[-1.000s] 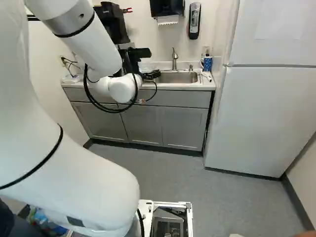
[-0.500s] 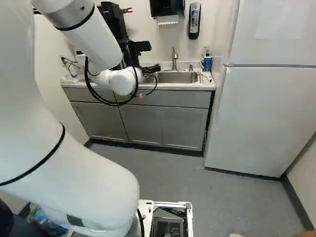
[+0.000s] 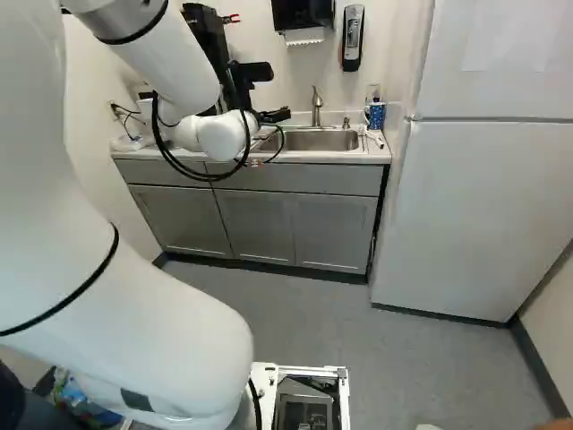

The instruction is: Rinse the cup and place it in the tray

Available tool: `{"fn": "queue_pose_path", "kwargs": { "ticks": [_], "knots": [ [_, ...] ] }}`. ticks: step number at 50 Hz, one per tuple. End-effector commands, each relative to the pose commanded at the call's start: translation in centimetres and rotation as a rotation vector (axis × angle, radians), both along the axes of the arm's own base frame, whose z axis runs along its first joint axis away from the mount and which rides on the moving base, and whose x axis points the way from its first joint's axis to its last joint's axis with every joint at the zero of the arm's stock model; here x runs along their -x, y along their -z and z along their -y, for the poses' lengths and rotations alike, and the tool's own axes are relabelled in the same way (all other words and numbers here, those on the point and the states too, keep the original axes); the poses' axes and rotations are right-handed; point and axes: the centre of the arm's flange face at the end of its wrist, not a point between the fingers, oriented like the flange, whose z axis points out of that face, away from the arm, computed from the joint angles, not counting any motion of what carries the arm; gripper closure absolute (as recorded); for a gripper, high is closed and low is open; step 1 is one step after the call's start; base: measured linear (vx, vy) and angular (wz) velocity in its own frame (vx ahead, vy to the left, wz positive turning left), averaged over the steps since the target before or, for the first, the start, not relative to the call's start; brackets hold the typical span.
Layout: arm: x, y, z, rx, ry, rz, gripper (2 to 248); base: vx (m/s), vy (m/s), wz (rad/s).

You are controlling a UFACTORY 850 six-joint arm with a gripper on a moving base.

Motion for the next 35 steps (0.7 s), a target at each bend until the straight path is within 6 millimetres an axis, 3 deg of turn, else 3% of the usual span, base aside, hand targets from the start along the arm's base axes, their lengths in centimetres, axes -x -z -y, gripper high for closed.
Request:
{"fn": "queue_pose_path", "kwargs": {
  "ticks": [35],
  "knots": [
    [-1.0,-3.2,-0.3,0.000,-0.007,0.014,3,0.000,0.000,0.000]
  ]
}}
